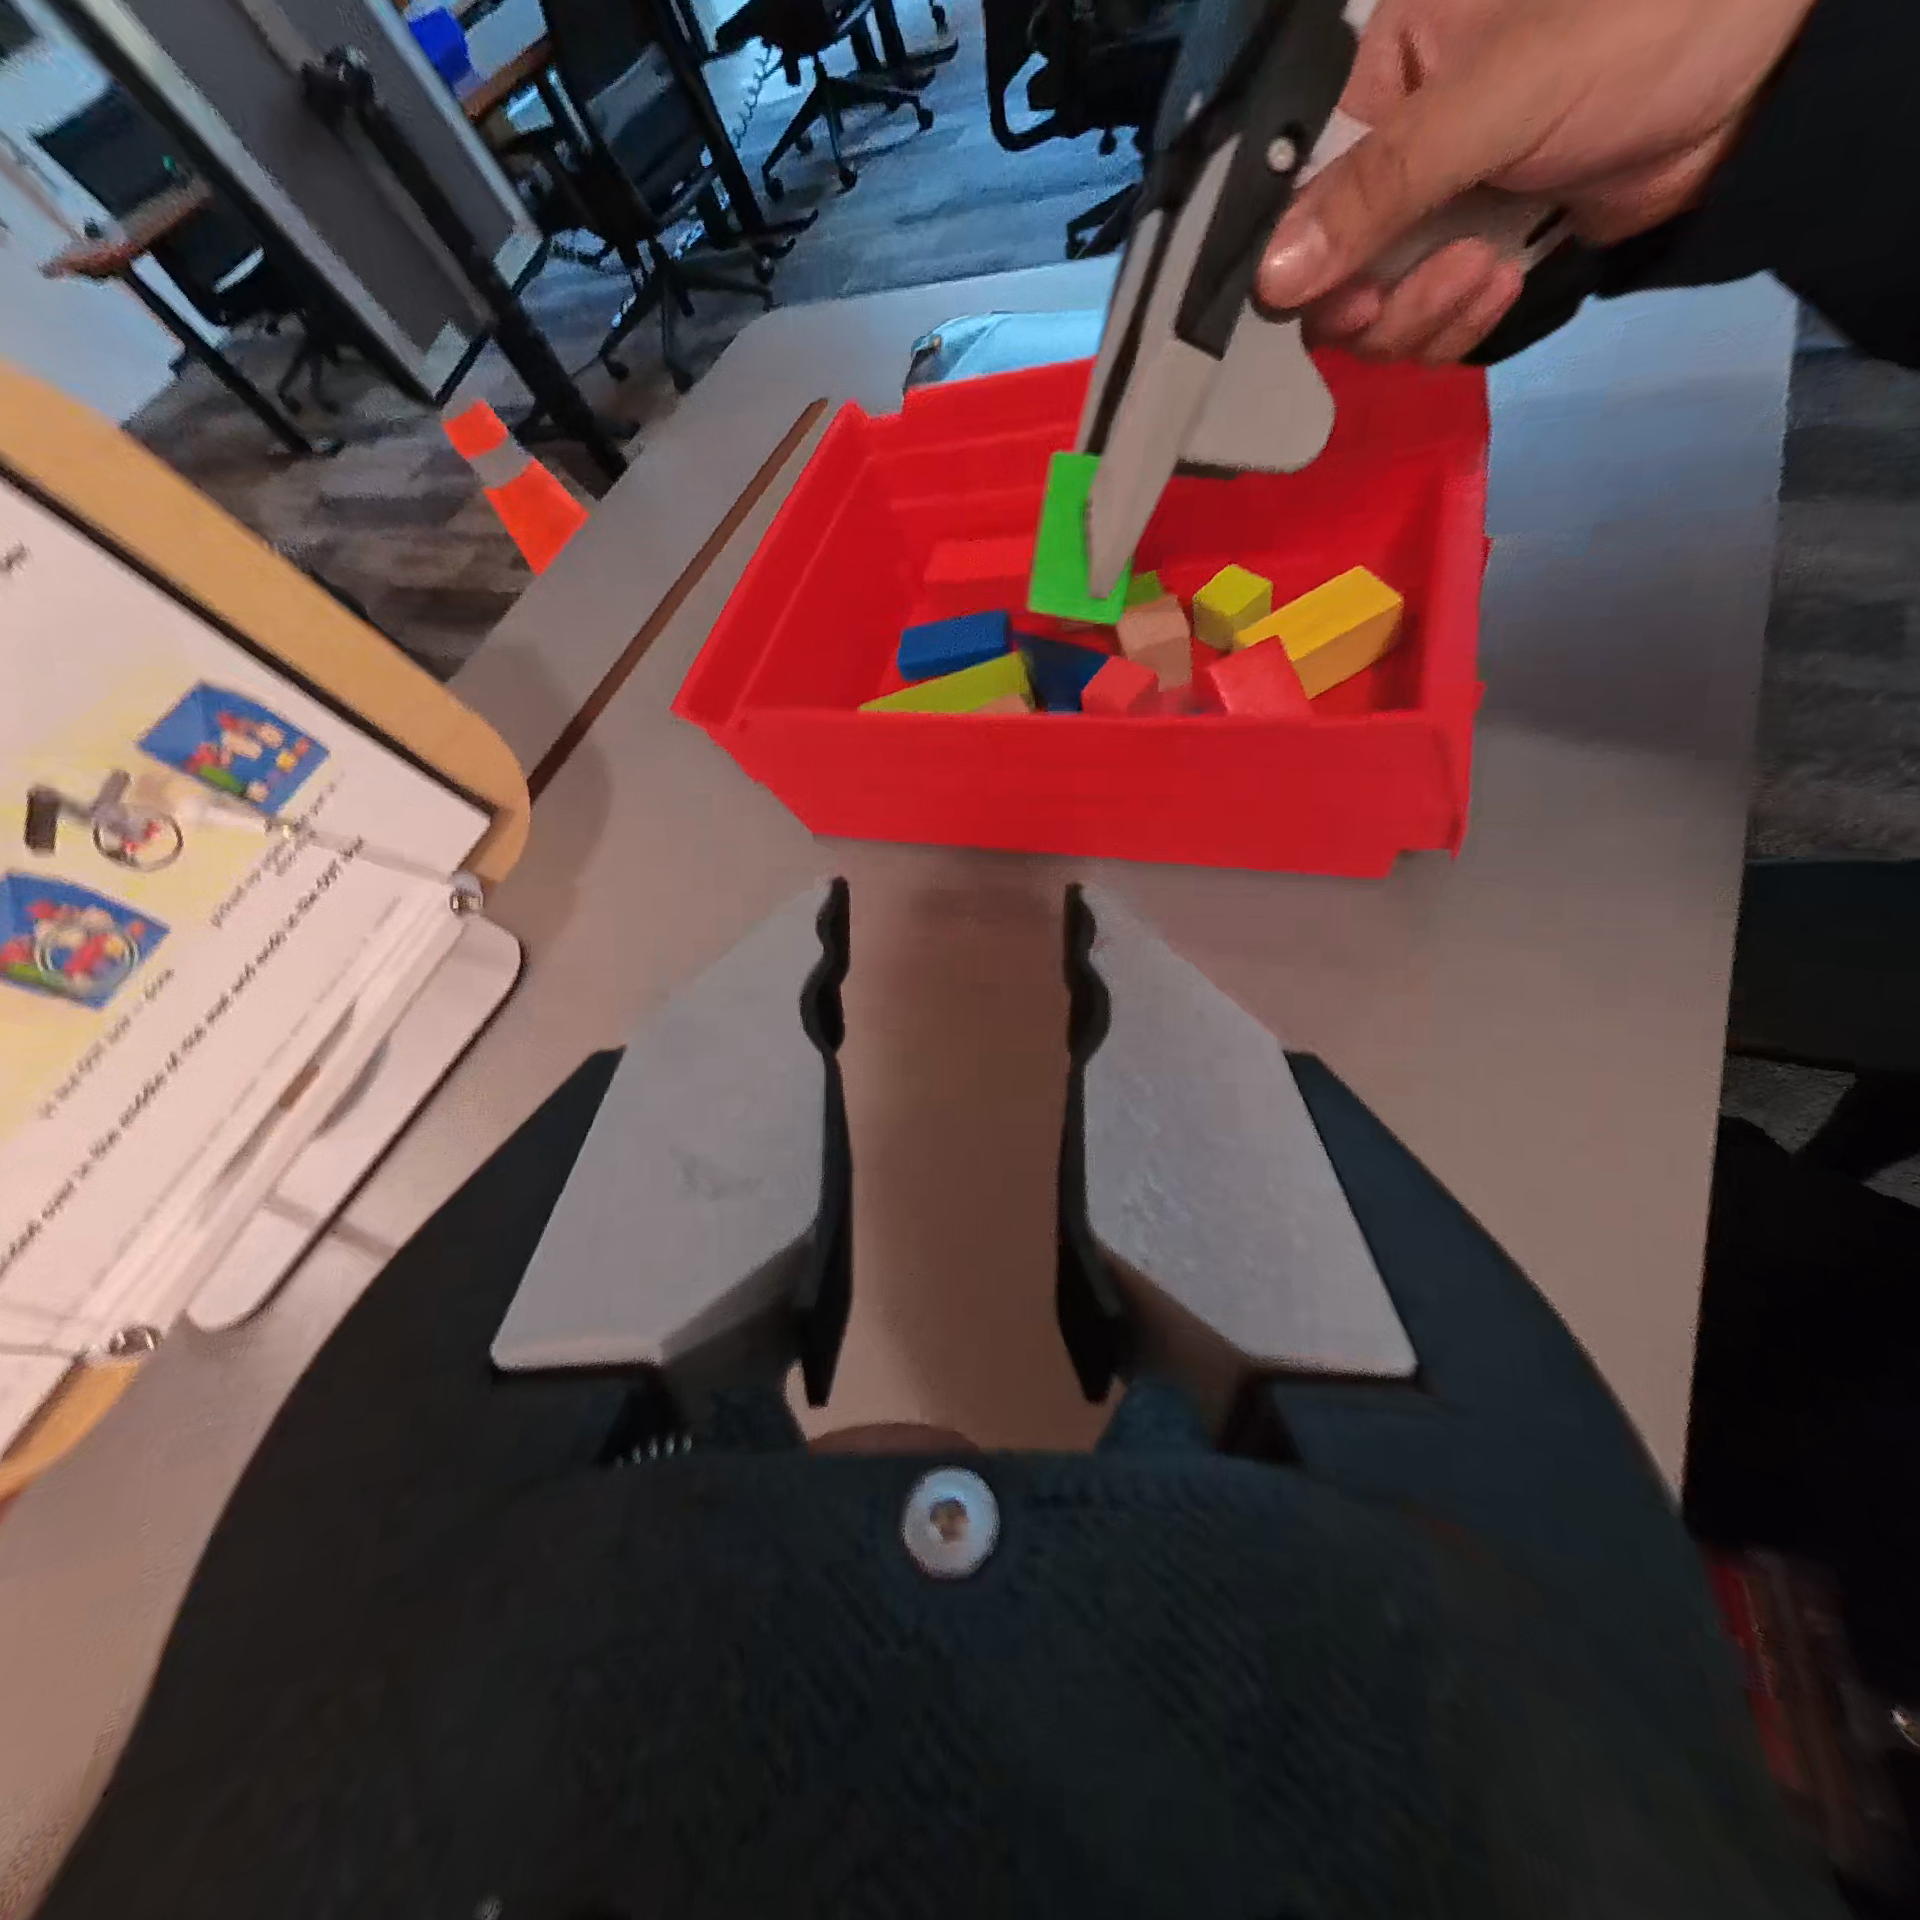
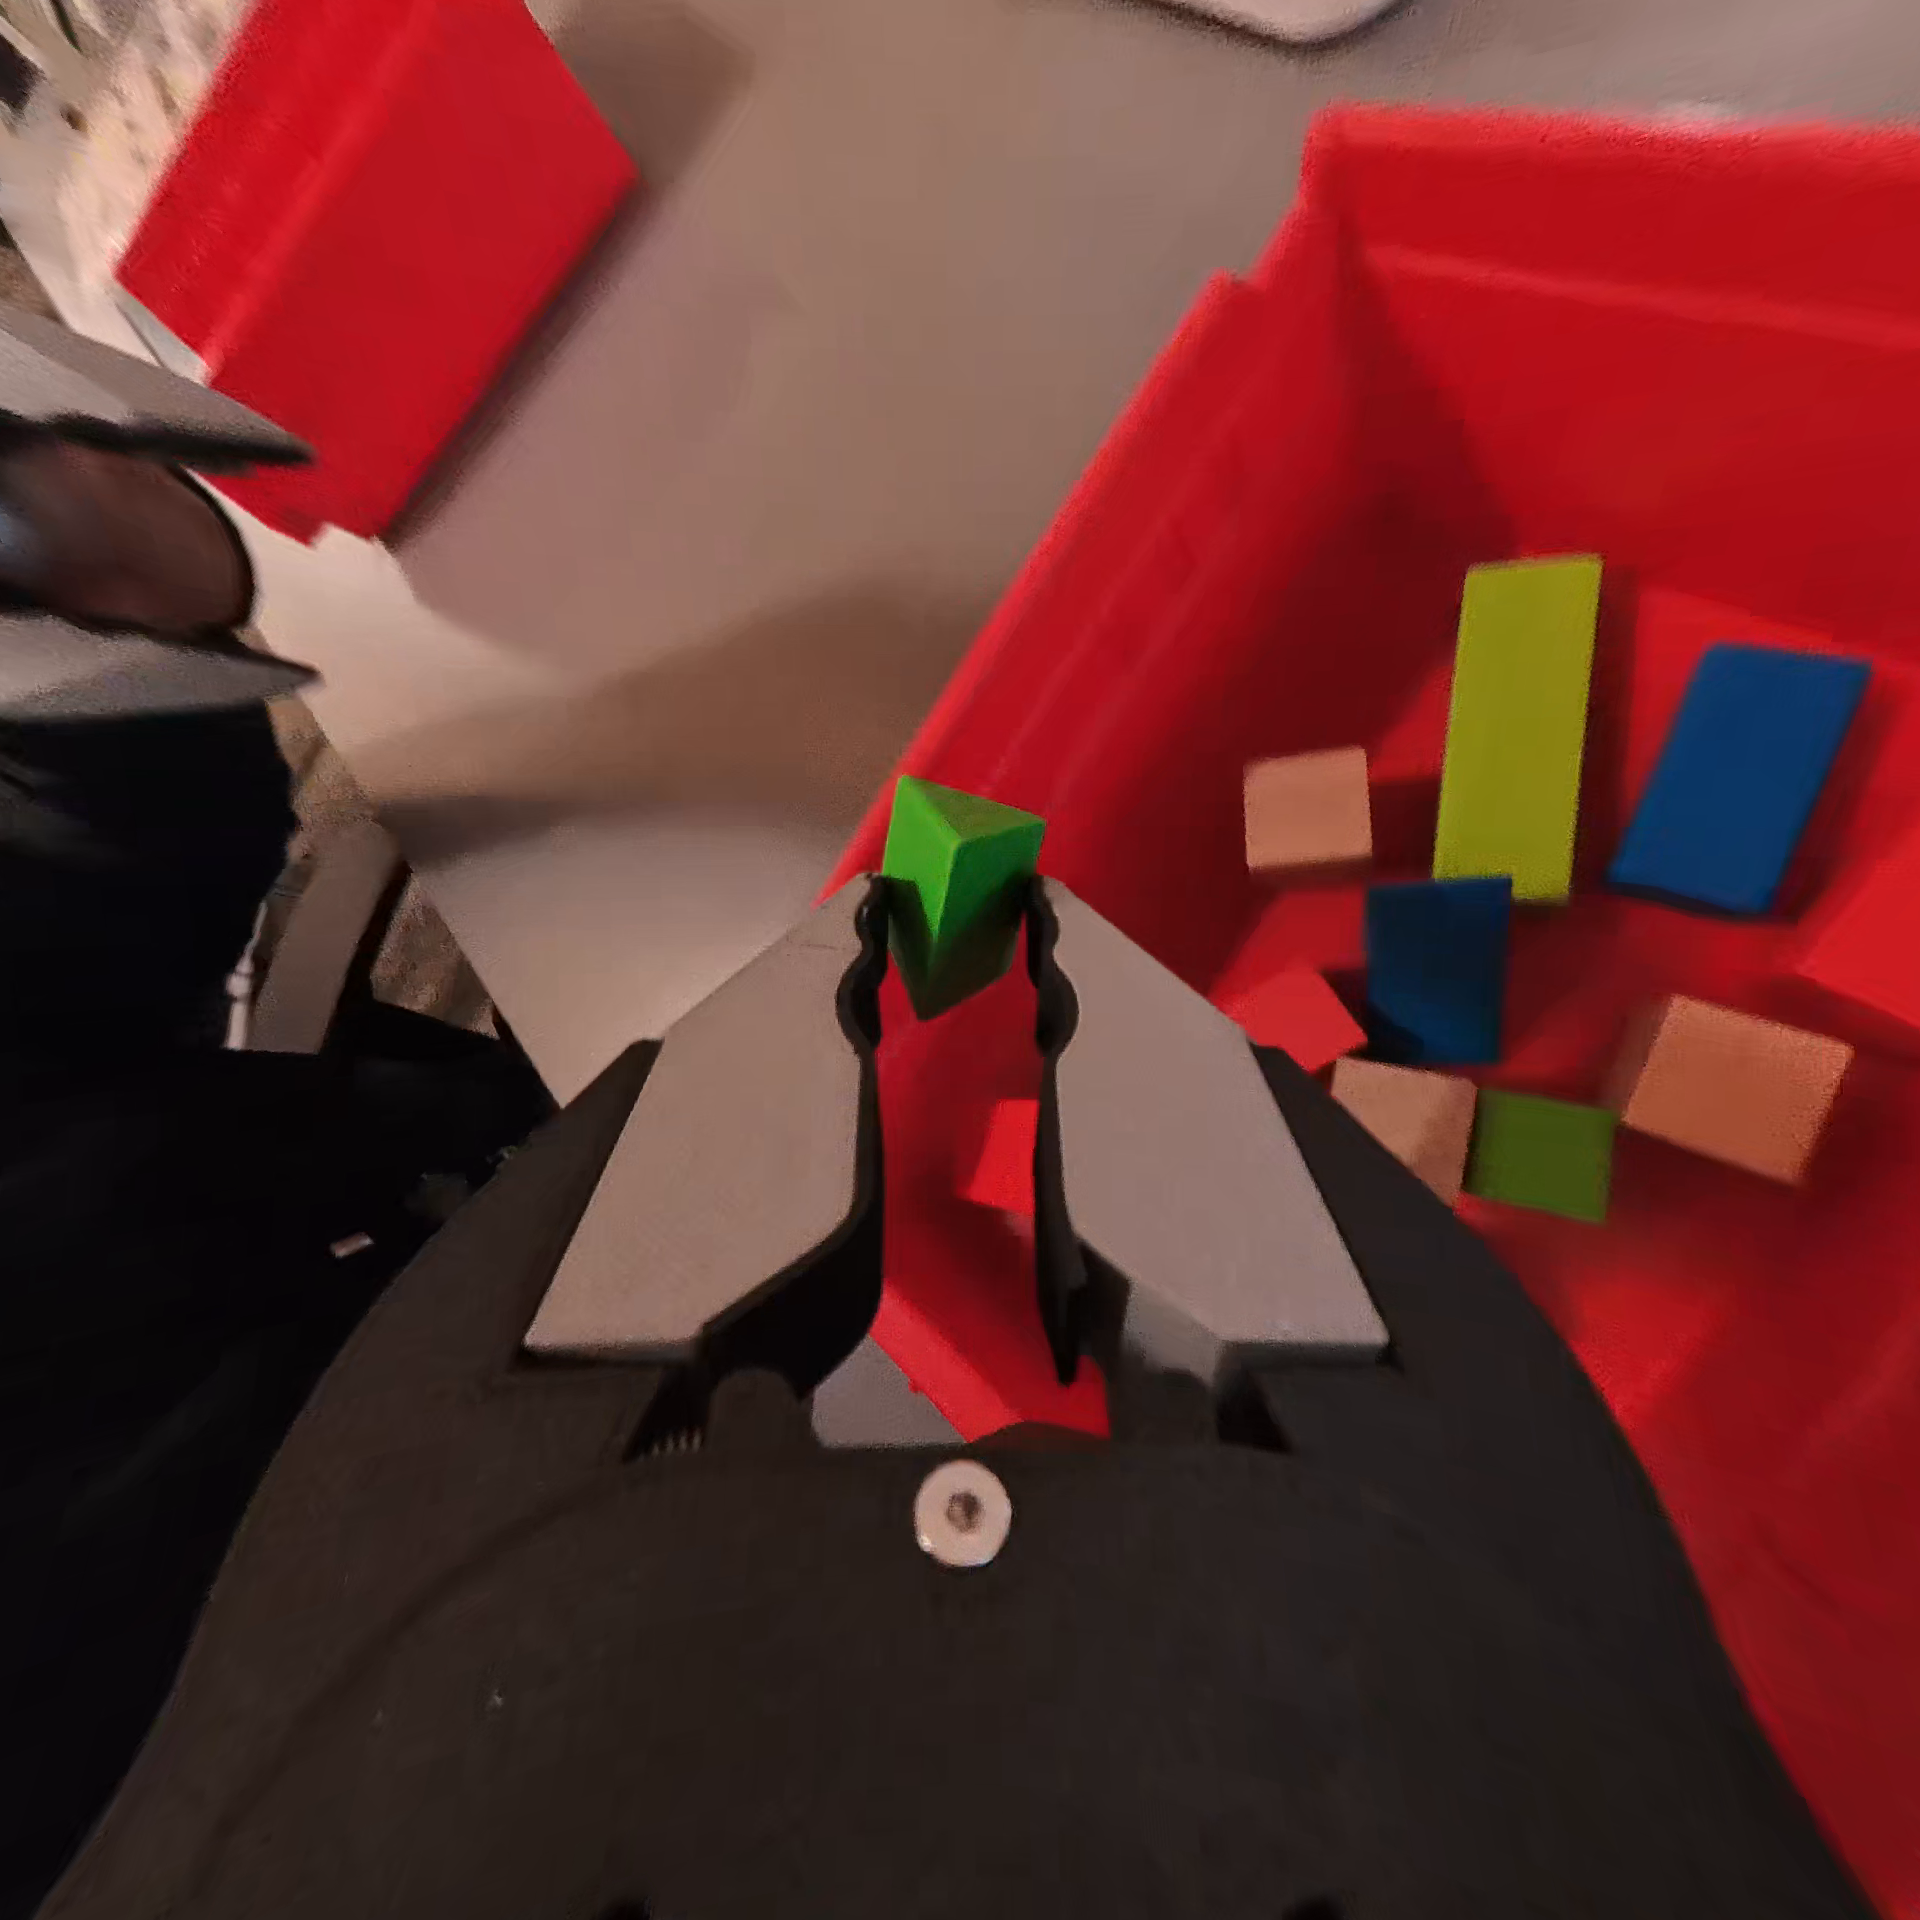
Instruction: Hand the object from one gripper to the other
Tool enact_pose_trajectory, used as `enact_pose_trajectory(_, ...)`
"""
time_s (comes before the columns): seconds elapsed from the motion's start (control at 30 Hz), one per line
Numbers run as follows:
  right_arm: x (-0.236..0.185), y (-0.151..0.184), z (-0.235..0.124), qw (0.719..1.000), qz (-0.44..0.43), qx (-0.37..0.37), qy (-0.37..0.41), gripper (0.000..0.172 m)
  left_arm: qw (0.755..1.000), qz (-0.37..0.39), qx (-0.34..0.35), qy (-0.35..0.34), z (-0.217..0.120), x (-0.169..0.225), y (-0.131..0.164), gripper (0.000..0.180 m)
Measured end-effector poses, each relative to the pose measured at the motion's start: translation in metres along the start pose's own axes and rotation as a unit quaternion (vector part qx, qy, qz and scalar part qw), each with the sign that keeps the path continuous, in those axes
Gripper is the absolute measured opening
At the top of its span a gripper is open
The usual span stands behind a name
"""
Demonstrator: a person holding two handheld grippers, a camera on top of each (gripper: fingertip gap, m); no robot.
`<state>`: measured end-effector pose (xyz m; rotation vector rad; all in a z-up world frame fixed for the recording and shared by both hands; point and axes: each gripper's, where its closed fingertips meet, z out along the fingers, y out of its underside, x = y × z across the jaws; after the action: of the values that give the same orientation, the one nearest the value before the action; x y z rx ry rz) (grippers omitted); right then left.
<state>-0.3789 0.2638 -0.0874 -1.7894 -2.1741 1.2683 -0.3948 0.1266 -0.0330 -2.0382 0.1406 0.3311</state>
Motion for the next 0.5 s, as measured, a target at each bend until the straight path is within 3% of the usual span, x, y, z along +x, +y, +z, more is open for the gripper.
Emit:
enact_pose_trajectory(0.27, 0.032, 0.053, 0.062, 0.983, -0.004, -0.184, 0.013, 0.023, 0.996, -0.072, -0.044, -0.004, -0.022, -0.004, 0.055, 0.037)
enact_pose_trajectory(0.43, 0.044, 0.063, 0.079, 0.973, 0.032, -0.227, -0.015, 0.025, 0.995, -0.08, -0.052, -0.002, -0.031, 0.0, 0.065, 0.036)
enact_pose_trajectory(0.5, 0.054, 0.057, 0.076, 0.976, 0.037, -0.213, 0.014, 0.036, 0.995, -0.077, -0.057, 0.0, -0.031, 0.002, 0.067, 0.037)
